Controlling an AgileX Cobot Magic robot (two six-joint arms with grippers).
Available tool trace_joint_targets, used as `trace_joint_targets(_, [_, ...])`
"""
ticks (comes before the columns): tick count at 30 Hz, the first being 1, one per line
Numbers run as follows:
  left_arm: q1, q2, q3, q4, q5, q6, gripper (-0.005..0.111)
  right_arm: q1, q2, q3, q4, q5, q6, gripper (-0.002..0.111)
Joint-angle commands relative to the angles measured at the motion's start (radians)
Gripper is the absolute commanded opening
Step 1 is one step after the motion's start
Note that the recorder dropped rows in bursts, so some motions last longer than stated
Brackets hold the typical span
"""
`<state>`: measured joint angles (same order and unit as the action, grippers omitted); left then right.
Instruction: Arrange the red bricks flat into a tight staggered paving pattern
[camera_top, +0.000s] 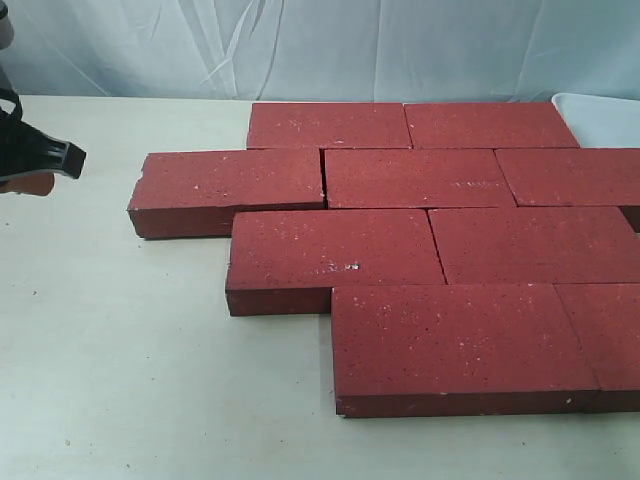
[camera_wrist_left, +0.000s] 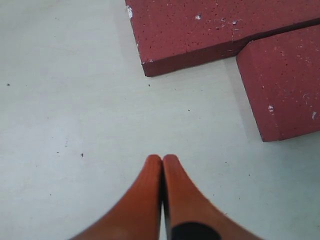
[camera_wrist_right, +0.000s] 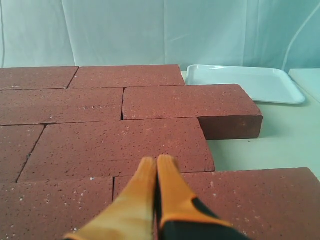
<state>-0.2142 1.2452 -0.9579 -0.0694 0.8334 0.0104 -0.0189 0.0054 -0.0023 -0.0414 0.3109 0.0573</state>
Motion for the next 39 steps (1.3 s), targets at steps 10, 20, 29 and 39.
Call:
trace_joint_targets(10, [-0.007,-0.022,0.056,-0.027,-0.109,0.004,0.0,-0.001,-0.005,0.002,-0.01,-0.007,-0.003,-0.001])
trace_joint_targets(20, [-0.007,-0.278,0.316,-0.053,-0.242,0.004,0.0,-0.001,-0.005,0.002,-0.01,-0.007,-0.003,-0.001])
trace_joint_targets(29, [0.009,-0.776,0.601,-0.133,-0.321,0.004,0.0,-0.001,-0.005,0.002,-0.01,-0.007,-0.003,-0.001])
trace_joint_targets(39, [0.175,-1.161,0.954,-0.05,-0.577,0.008,0.0,-0.001,-0.005,0.002,-0.01,-0.007,-0.003,-0.001])
